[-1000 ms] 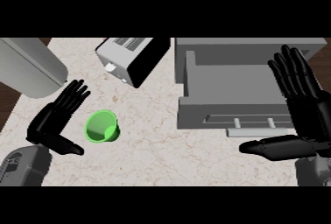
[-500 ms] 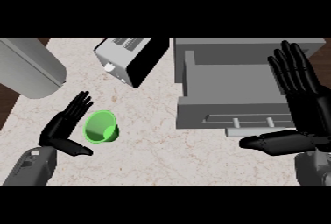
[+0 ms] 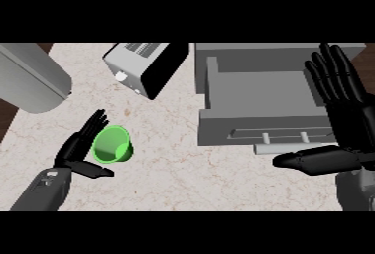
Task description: Pick up the cup, place it into the drawer and close the drawer
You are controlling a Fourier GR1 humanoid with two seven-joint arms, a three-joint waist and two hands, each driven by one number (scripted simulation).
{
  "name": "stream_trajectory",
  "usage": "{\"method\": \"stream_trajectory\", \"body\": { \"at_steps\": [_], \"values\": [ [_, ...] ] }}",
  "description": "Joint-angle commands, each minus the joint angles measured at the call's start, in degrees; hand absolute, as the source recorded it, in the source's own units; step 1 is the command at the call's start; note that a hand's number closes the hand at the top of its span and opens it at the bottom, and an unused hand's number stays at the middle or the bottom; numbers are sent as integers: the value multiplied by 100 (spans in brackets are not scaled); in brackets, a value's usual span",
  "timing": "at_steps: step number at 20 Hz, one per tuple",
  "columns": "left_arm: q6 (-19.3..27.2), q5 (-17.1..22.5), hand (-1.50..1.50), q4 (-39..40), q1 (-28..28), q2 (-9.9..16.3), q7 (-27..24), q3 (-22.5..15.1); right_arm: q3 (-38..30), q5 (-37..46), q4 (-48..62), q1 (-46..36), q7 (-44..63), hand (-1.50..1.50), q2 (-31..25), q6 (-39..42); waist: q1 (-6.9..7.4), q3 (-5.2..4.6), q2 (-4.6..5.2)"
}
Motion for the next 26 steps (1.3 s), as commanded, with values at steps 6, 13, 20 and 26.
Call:
{"method": "stream_trajectory", "body": {
  "at_steps": [6,13,20,26],
  "values": [
    [-529,-164,-150,559,-54,-2,-1150,-54,-373,-288,395,-347,-41,-150,-235,188,-12,-6,33],
    [116,-246,-150,709,-139,-478,-1433,-69,-300,-284,256,-235,32,-150,-263,261,-109,-16,62],
    [-300,-268,-150,833,-354,-445,-1378,-97,-236,-187,136,-177,37,-150,-205,192,-118,-15,59],
    [-1200,-159,150,758,-471,-628,-1255,-126,-141,-91,206,-357,178,-150,-133,77,-78,-23,70]
  ]
}}
